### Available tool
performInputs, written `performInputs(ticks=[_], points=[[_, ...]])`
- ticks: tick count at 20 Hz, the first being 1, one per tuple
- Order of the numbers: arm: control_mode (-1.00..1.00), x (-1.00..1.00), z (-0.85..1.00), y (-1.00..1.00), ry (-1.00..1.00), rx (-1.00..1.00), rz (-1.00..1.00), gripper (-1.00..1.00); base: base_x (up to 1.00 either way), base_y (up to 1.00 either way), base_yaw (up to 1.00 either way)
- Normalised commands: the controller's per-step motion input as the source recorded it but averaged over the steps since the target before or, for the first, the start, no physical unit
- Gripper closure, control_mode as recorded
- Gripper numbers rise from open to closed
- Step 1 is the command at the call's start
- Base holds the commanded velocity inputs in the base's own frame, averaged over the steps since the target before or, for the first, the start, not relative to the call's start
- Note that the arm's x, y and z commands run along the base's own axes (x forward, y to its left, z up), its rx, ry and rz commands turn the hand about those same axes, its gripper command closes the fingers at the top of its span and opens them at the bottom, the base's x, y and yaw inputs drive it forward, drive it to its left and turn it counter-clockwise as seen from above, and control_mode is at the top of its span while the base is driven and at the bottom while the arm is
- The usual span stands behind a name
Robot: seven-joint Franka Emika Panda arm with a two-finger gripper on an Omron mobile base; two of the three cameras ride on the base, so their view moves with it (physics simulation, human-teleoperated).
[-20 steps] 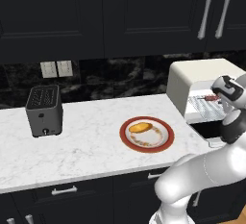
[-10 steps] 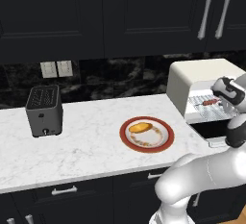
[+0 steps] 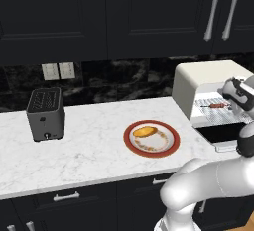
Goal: Pick up the kebab skewer and baguette bread, and place them inside the toaster oven. Close the toaster oven door and start by setting the timer.
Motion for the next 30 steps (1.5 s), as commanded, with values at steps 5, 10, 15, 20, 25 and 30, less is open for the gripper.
performInputs(ticks=[5, 10, 15, 20, 25, 30], points=[[-1.00, -0.24, 0.45, -0.01, 0.00, 0.00, 0.06, -1.00, 0.00, 0.00, 0.00], [-1.00, -0.79, 0.39, 0.42, 0.02, 0.00, 0.04, -1.00, 0.00, 0.00, 0.00], [-1.00, -0.66, 0.03, 1.00, 0.19, 0.02, -0.03, -1.00, 0.00, 0.00, 0.00], [-1.00, -0.45, 0.12, 1.00, 0.24, 0.01, -0.03, -1.00, 0.00, 0.00, 0.00], [-1.00, -0.59, -0.07, 1.00, 0.12, 0.00, 0.00, -1.00, 0.00, 0.00, 0.00], [-1.00, 0.13, -0.06, 1.00, 0.22, 0.04, -0.01, -1.00, 0.00, 0.00, 0.00]])
